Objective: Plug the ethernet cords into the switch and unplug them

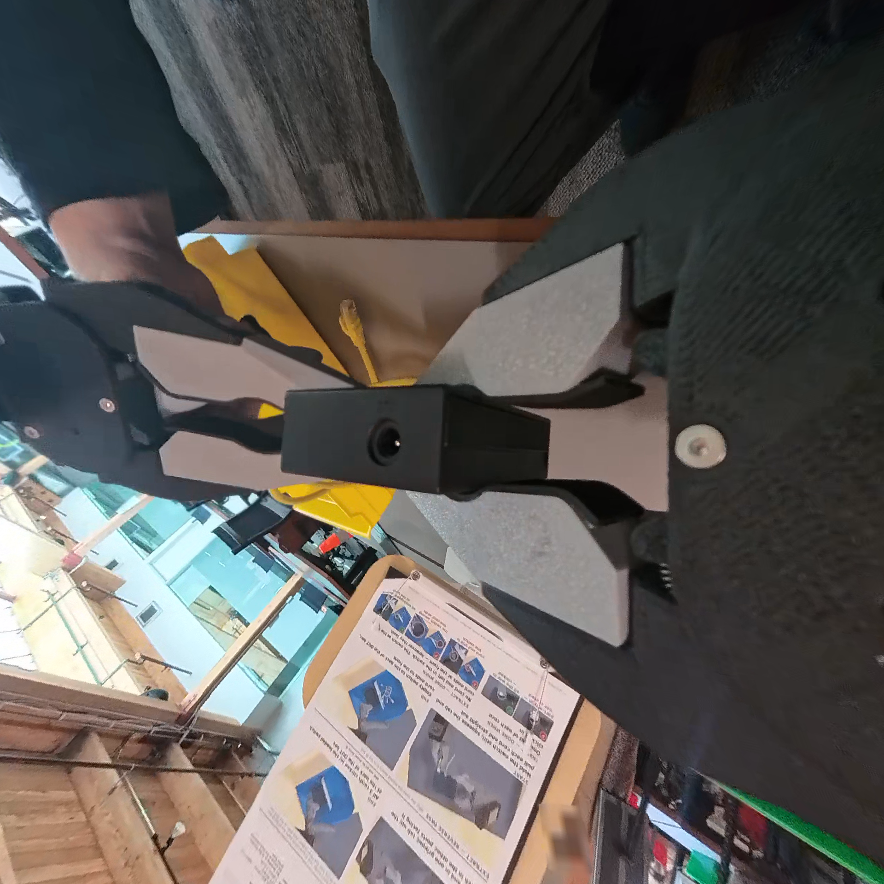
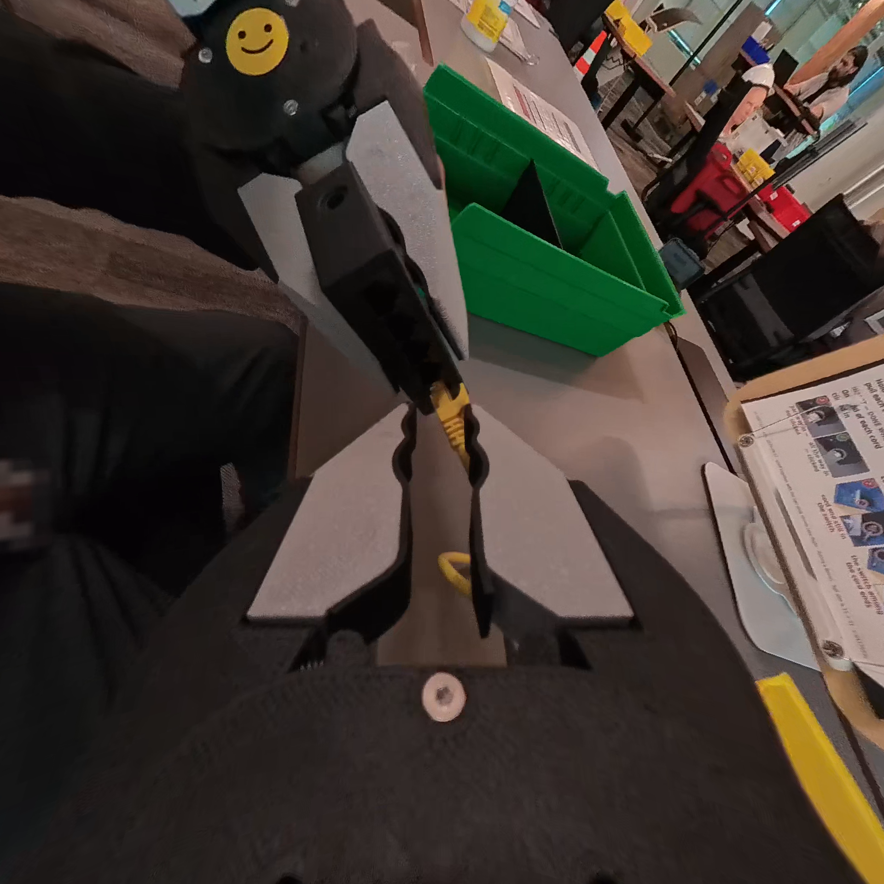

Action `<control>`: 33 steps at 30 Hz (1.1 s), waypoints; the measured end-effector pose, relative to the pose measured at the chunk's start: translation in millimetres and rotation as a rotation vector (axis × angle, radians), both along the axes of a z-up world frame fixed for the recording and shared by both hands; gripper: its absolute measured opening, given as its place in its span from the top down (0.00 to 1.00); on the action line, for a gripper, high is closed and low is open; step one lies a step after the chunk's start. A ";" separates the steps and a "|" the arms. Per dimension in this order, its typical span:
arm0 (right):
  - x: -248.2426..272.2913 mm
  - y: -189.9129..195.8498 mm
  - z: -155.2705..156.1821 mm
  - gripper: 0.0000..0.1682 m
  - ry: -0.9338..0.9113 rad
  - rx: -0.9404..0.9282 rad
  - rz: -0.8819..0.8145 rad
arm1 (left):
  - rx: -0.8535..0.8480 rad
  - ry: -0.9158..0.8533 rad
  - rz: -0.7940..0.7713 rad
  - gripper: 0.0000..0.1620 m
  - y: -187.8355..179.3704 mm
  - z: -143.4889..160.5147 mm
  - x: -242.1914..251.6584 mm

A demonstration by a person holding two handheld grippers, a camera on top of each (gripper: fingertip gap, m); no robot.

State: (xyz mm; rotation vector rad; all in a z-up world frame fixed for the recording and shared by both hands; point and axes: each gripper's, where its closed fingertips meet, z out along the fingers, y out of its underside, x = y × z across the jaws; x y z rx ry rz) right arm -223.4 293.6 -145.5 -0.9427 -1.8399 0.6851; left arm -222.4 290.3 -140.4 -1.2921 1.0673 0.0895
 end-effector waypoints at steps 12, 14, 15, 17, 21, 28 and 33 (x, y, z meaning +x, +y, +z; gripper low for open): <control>-3.4 -5.5 3.6 0.93 -0.042 0.292 -0.032 | 0.028 0.003 -0.030 0.84 -5.6 4.7 1.7; -3.5 -8.0 3.3 0.93 -0.028 0.349 -0.024 | 0.035 0.011 -0.031 0.84 -6.1 4.6 3.5; -3.9 -8.8 2.4 0.93 -0.027 0.367 -0.016 | 0.039 0.020 -0.033 0.84 -6.3 3.9 4.9; -4.3 -8.4 0.8 0.93 -0.040 0.380 -0.018 | 0.044 0.035 -0.027 0.83 -5.8 2.5 5.7; -5.5 -7.0 4.2 0.93 -0.014 0.408 -0.017 | 0.051 0.018 -0.038 0.84 -7.2 4.8 4.9; -13.0 -3.5 3.2 0.94 -0.011 0.496 -0.011 | 0.052 -0.006 -0.053 0.83 -6.6 4.0 -1.2; -15.1 -4.5 -5.1 0.94 -0.081 0.531 0.036 | 0.034 -0.007 -0.069 0.83 -5.7 -0.7 -0.5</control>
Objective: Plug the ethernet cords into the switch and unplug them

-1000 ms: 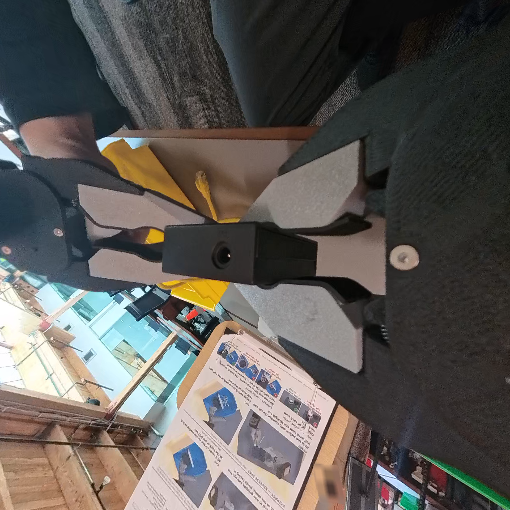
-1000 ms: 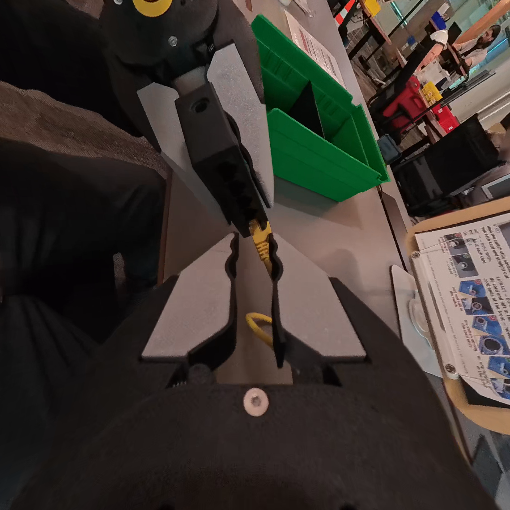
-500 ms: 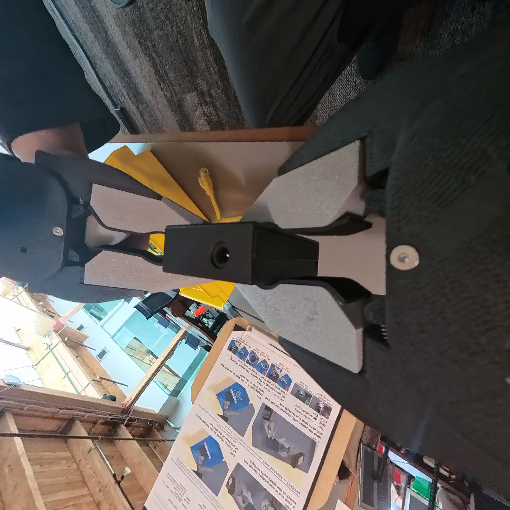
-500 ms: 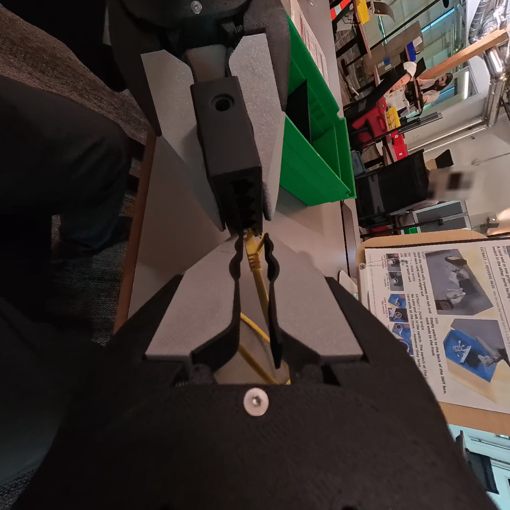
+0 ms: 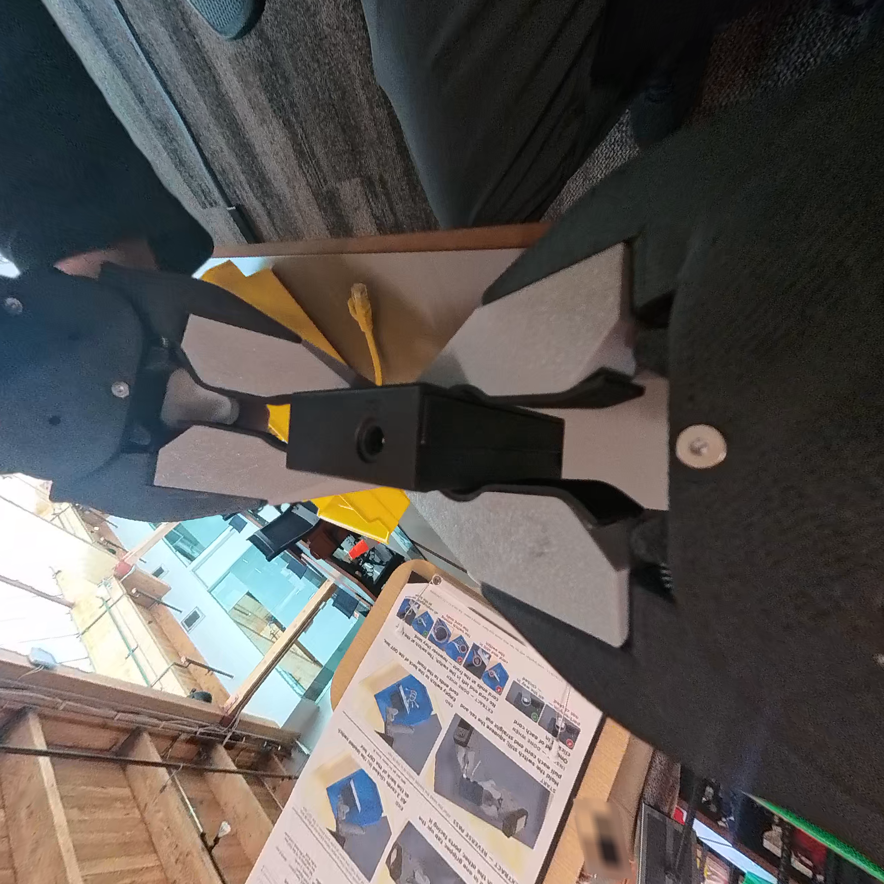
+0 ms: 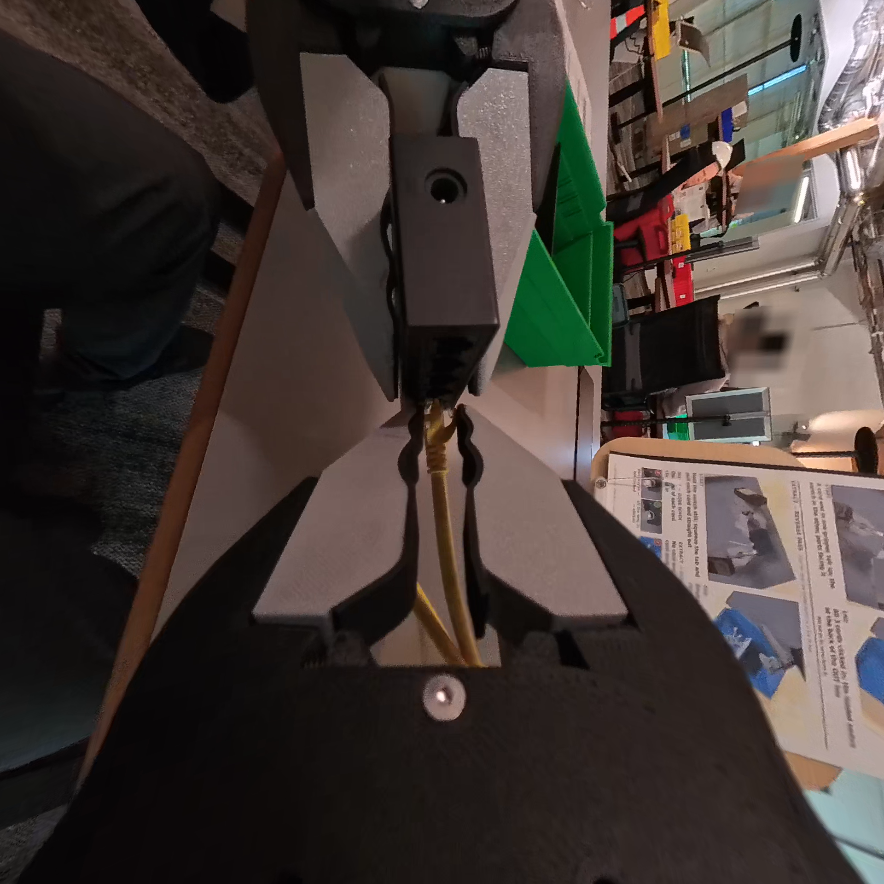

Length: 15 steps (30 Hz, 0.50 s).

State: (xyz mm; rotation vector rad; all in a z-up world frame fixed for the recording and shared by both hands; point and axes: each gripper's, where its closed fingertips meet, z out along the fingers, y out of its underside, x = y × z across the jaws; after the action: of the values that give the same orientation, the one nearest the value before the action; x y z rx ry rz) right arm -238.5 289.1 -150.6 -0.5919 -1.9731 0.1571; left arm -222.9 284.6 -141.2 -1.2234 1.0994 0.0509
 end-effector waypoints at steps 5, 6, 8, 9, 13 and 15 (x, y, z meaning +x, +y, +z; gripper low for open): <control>-4.1 3.5 -4.5 0.95 -0.061 0.050 0.033 | 0.025 0.015 0.035 0.84 5.0 -2.7 -3.9; -5.3 5.1 -6.9 0.95 -0.084 0.067 0.033 | 0.033 0.041 0.055 0.83 6.8 -5.0 -4.9; -9.0 10.5 -16.0 0.95 -0.142 0.131 0.024 | 0.030 0.121 0.107 0.83 12.4 -13.3 -7.9; -11.1 13.3 -21.7 0.95 -0.171 0.177 0.024 | 0.010 0.143 0.122 0.84 15.3 -18.5 -9.6; -18.9 19.7 -37.4 0.95 -0.257 0.229 0.046 | -0.034 0.141 0.137 0.84 21.9 -33.4 -20.0; -21.8 23.1 -44.4 0.96 -0.282 0.241 0.056 | -0.048 0.135 0.143 0.84 25.1 -40.1 -23.4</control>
State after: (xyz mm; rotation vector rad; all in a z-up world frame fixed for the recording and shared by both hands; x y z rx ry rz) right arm -260.2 312.2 -195.0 -0.4192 -2.2409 -0.1367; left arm -246.3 309.7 -181.3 -1.3562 1.1337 0.2205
